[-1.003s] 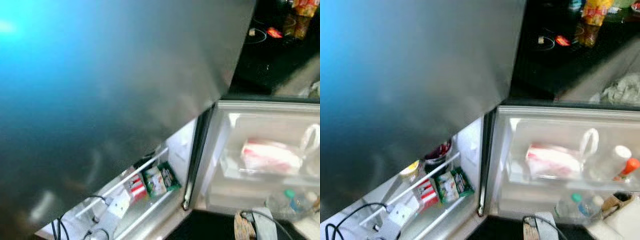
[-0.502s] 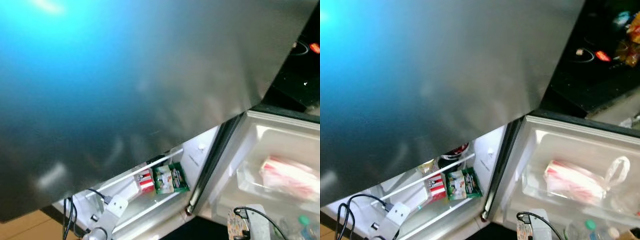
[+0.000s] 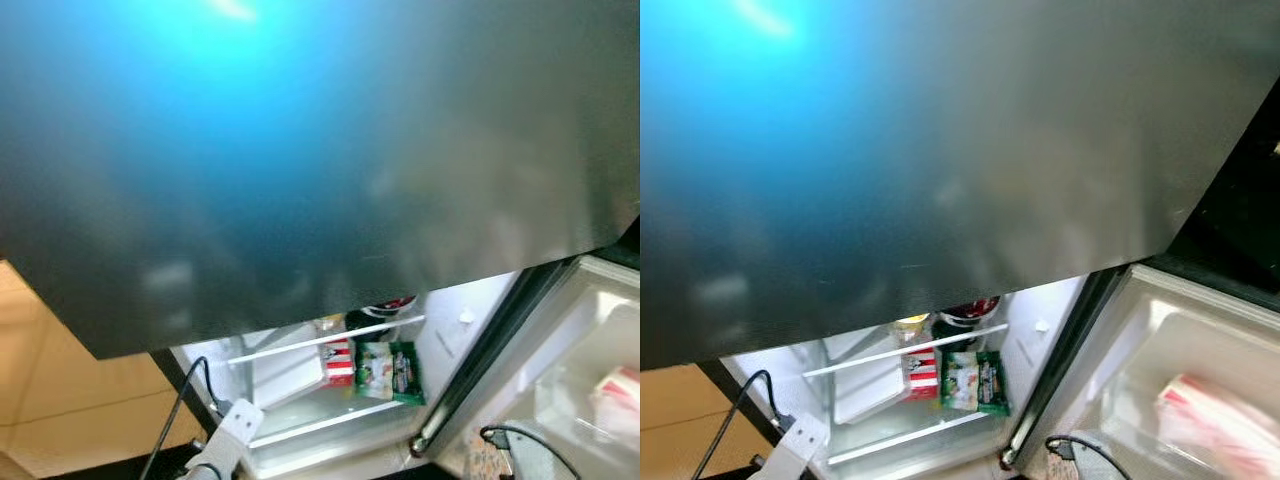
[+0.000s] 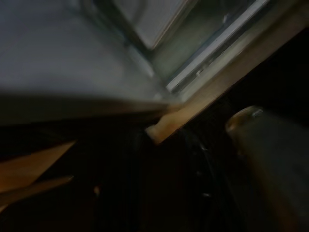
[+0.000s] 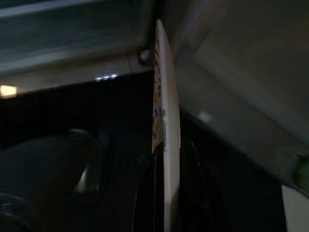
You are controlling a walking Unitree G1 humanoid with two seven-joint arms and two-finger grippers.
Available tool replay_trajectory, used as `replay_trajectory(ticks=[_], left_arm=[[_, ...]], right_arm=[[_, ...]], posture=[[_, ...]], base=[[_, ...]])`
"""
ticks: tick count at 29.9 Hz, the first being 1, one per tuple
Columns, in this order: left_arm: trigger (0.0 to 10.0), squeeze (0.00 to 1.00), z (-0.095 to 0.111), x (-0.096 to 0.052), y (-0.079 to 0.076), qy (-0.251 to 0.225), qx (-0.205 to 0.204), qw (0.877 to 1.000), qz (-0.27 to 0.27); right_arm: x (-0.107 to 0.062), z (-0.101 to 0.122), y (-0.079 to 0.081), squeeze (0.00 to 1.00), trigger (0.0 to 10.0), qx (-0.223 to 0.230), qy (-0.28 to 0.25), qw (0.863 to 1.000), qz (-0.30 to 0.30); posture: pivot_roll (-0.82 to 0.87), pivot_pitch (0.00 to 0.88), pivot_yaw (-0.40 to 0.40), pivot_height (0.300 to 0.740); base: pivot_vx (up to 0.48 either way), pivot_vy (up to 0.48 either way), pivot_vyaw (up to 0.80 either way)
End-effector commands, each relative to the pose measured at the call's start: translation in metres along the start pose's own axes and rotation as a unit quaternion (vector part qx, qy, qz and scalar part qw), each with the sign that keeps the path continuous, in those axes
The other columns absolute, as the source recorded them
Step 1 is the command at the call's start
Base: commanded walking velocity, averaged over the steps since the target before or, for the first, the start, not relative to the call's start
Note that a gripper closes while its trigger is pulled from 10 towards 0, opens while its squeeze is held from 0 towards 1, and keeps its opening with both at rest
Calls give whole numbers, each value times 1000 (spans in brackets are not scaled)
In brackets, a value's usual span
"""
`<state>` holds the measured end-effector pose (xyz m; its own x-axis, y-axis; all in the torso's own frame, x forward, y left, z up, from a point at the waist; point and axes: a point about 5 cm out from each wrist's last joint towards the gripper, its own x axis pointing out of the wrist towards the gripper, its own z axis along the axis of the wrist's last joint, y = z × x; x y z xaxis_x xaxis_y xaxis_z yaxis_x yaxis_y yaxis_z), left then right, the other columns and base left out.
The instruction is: Restocking fridge
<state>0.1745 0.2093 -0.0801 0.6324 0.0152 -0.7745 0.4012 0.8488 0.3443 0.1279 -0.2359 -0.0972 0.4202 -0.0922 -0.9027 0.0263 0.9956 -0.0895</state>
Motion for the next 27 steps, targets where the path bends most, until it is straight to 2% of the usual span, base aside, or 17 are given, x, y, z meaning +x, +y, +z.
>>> replay_trajectory(ticks=[1,17,27], left_arm=[[10000,224,-11,-3,7,22,-23,999,18],[10000,224,-12,-3,8,23,-21,999,17],[10000,224,-13,-4,8,24,-21,999,17]], right_arm=[[0,4,-4,0,10000,-2,-12,1000,-6],[-1,3,-5,0,10000,-1,-12,1000,-9],[-1,4,-4,0,10000,20,-17,1000,-2]], posture=[[27,0,-44,740],[26,0,-43,740],[28,0,-44,740]], base=[[0,0,800],[0,0,800],[0,0,44]])
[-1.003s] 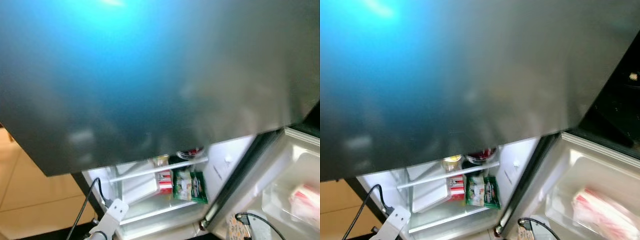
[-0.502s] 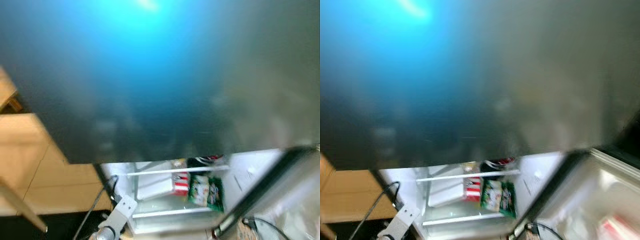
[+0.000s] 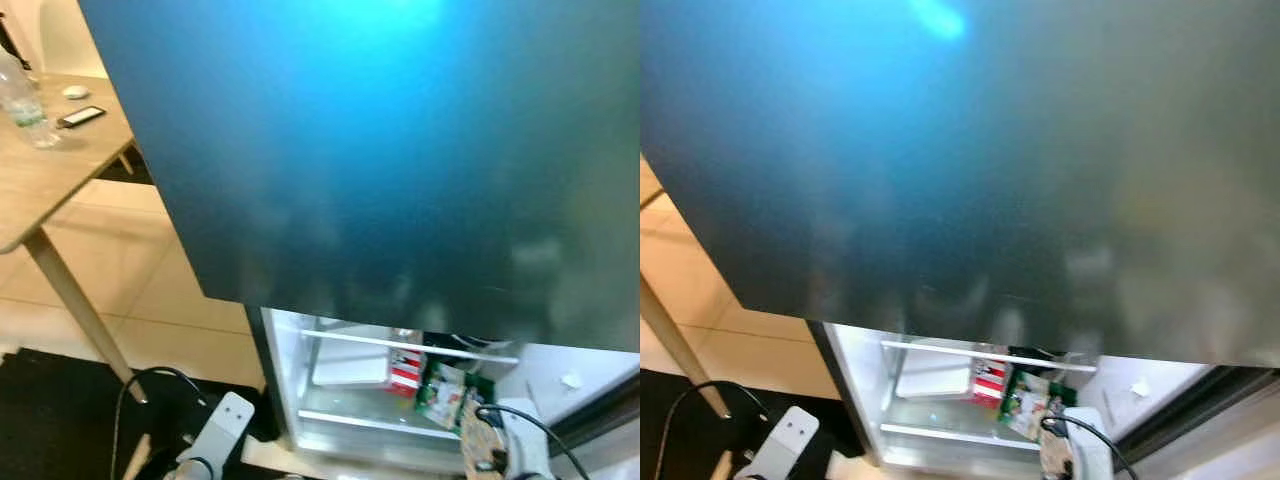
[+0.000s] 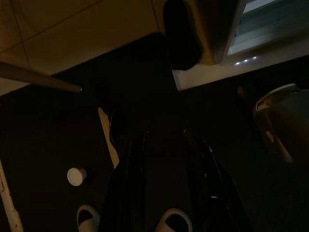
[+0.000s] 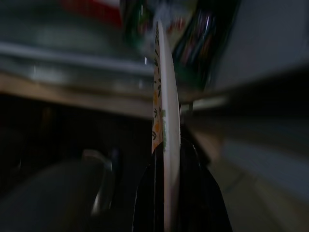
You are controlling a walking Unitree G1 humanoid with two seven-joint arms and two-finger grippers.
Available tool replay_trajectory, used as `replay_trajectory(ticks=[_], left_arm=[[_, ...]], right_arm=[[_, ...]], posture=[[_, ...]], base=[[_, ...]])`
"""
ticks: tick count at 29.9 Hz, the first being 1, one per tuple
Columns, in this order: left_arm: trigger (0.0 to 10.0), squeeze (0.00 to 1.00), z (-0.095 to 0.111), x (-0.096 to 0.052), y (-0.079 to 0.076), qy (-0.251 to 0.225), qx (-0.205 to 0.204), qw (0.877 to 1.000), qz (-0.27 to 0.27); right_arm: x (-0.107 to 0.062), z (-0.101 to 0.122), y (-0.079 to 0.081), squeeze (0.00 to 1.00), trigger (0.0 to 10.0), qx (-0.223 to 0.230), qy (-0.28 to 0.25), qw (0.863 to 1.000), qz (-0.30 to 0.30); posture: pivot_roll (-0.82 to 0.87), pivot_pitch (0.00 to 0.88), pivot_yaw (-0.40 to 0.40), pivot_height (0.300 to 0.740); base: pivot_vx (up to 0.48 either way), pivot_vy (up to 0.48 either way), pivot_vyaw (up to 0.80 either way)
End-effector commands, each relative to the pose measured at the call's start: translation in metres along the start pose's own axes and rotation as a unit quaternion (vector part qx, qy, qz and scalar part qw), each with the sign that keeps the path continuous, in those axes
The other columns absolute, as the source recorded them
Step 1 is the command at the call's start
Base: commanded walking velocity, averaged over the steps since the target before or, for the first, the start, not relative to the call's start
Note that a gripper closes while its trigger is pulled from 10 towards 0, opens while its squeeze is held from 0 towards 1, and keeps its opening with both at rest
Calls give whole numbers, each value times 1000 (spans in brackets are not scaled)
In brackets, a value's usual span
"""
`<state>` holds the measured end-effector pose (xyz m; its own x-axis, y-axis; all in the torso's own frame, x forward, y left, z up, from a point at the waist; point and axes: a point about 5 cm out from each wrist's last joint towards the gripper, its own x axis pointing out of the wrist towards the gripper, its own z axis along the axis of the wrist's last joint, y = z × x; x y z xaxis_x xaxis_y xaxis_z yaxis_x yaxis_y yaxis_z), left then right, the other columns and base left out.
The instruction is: Restocking fridge
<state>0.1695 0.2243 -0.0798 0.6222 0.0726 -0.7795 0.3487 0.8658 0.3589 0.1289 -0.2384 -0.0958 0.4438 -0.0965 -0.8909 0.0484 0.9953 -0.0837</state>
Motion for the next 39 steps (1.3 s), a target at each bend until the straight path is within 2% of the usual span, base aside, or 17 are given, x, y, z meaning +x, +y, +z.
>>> replay_trajectory(ticks=[1,9,10,13,30,39], left_arm=[[10000,224,-3,-1,-3,4,-2,1000,-5],[10000,220,-4,-1,-3,5,-1,1000,-5],[10000,220,-4,-1,-3,5,0,1000,-5],[10000,220,-4,-1,-2,6,0,1000,-5],[10000,220,-1,0,-1,4,-2,1000,0],[10000,220,-3,-1,4,6,-1,1000,4]], right_arm=[[0,2,-1,0,10000,8,-4,1000,1],[0,1,0,0,10000,8,-4,1000,3],[0,-1,3,0,10000,-9,-1,1000,7],[0,-1,4,0,10000,-18,0,1000,10],[1,6,5,0,10000,-10,-12,1000,7],[1,-5,10,0,10000,-1,6,1000,5]], posture=[[28,0,-44,740],[27,5,-41,740],[27,3,-39,740],[28,0,-38,740],[24,0,-26,740],[32,0,-19,735]], base=[[0,0,0],[0,0,0],[0,0,0],[0,0,0],[0,0,0],[0,0,0]])
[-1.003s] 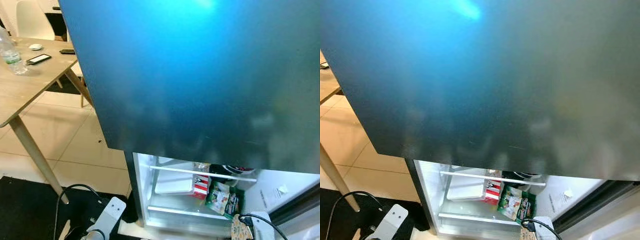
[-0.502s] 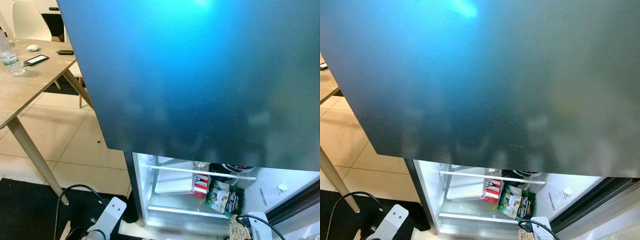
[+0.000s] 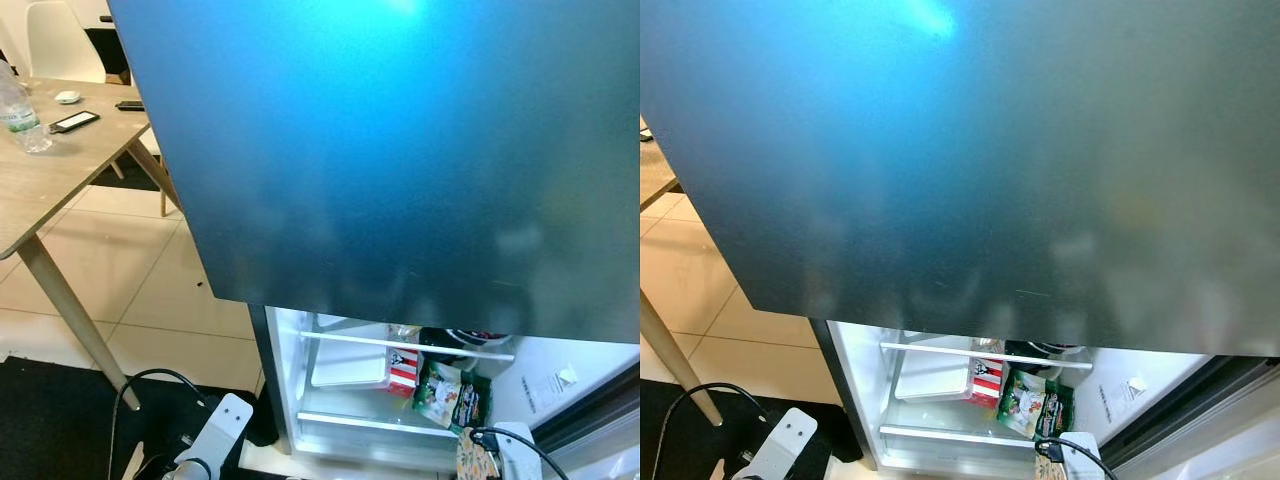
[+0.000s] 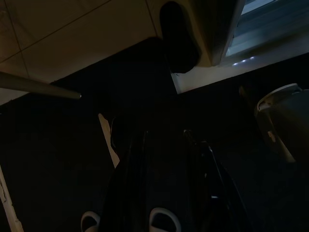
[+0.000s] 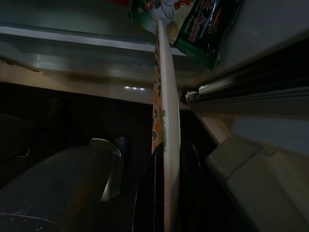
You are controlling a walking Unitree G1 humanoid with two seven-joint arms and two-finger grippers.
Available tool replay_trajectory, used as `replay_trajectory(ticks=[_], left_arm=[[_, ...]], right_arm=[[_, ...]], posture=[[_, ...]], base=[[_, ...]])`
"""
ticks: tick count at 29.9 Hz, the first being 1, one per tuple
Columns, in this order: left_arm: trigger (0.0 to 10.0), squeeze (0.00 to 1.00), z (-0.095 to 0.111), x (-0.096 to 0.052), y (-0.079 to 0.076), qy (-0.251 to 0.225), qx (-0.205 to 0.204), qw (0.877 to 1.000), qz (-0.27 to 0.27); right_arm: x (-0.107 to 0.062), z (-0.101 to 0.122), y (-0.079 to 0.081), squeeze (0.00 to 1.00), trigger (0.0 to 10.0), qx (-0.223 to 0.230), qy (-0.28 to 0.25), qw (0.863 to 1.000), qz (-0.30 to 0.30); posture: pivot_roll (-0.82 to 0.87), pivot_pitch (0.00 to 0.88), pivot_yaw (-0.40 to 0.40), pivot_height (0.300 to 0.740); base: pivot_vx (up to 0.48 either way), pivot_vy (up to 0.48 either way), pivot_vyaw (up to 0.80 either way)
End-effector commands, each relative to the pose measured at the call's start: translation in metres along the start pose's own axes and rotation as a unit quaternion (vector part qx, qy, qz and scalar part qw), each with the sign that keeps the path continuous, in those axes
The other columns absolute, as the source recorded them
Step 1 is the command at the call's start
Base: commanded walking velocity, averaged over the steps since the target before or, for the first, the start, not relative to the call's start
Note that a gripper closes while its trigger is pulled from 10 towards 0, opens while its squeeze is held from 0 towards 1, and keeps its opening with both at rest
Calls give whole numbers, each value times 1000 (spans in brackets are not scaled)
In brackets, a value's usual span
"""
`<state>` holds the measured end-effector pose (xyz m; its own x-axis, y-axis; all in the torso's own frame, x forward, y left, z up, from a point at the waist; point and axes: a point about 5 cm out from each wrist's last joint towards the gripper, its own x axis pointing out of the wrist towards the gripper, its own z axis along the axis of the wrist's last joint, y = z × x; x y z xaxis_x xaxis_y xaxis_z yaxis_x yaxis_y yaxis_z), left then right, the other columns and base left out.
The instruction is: Restocking fridge
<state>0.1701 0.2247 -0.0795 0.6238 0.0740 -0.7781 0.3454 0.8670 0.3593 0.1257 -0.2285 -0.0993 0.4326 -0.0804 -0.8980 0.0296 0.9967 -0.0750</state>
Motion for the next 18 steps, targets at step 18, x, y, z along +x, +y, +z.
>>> replay_trajectory(ticks=[18], left_arm=[[10000,227,-2,0,-2,8,-4,1000,-1]], right_arm=[[-1,1,-7,0,10000,7,-2,1000,-9]], posture=[[17,0,-32,685]], base=[[0,0,0]])
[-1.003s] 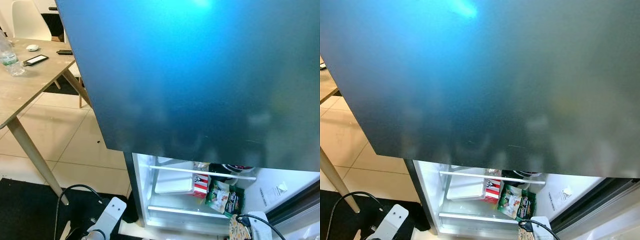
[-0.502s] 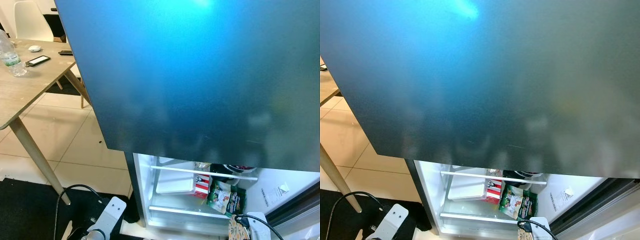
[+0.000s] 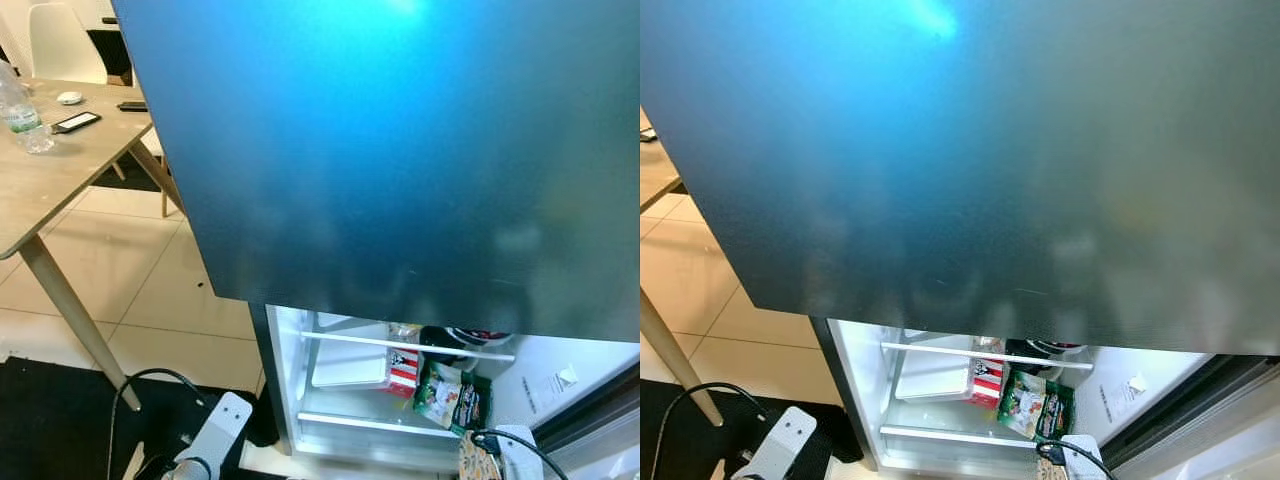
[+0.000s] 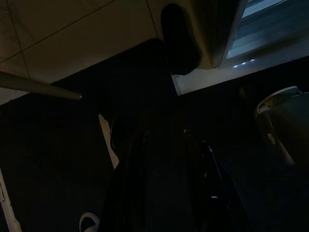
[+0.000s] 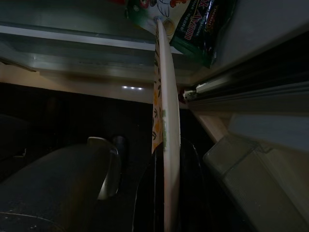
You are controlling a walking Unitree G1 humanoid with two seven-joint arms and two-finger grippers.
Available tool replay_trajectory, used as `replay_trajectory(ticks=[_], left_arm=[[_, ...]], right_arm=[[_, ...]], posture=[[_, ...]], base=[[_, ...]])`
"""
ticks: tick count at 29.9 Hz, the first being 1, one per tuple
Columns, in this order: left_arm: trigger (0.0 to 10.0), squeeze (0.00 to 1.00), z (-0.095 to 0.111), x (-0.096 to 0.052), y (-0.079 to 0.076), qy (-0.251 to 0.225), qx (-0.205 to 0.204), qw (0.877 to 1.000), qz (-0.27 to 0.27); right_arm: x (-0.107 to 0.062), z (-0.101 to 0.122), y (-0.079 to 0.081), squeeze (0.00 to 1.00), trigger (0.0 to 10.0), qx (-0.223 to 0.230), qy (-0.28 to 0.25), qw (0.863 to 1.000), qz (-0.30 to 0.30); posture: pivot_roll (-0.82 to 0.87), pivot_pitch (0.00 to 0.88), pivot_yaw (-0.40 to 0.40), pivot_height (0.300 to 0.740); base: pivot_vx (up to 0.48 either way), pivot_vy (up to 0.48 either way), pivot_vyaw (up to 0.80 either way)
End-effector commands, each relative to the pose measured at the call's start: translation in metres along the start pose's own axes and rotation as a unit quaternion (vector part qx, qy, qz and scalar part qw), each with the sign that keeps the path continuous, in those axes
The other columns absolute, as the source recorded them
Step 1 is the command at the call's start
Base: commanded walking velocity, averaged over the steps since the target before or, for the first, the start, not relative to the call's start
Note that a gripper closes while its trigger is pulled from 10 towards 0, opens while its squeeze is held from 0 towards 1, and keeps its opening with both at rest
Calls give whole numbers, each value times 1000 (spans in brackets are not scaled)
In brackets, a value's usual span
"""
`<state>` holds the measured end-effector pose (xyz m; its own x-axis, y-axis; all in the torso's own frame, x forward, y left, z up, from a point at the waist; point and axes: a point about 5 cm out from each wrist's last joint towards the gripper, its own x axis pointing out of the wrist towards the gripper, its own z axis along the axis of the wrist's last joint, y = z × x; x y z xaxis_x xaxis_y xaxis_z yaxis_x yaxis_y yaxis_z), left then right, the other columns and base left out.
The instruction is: Restocking fridge
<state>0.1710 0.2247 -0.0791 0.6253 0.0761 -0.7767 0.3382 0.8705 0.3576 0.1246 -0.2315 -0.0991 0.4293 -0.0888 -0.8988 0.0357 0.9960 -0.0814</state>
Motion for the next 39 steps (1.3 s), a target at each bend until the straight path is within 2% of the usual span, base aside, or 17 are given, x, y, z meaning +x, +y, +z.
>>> replay_trajectory(ticks=[1,15,25,39], left_arm=[[10000,227,-2,0,-2,8,-1,1000,-2],[10000,227,-5,-1,0,11,-1,1000,1],[10000,227,-3,0,-4,9,-2,1000,-3],[10000,227,-4,-1,-5,11,-2,1000,-4]], right_arm=[[0,2,-4,0,10000,5,-4,1000,-4],[0,5,-3,0,10000,5,-7,1000,-3],[-1,6,-8,0,10000,2,-7,1000,-8],[-1,5,-9,0,10000,6,-7,1000,-7]], posture=[[17,0,-32,685],[28,0,-33,625],[19,0,-39,575],[14,0,-39,525]], base=[[0,0,0],[0,0,0],[0,0,0],[0,0,0]])
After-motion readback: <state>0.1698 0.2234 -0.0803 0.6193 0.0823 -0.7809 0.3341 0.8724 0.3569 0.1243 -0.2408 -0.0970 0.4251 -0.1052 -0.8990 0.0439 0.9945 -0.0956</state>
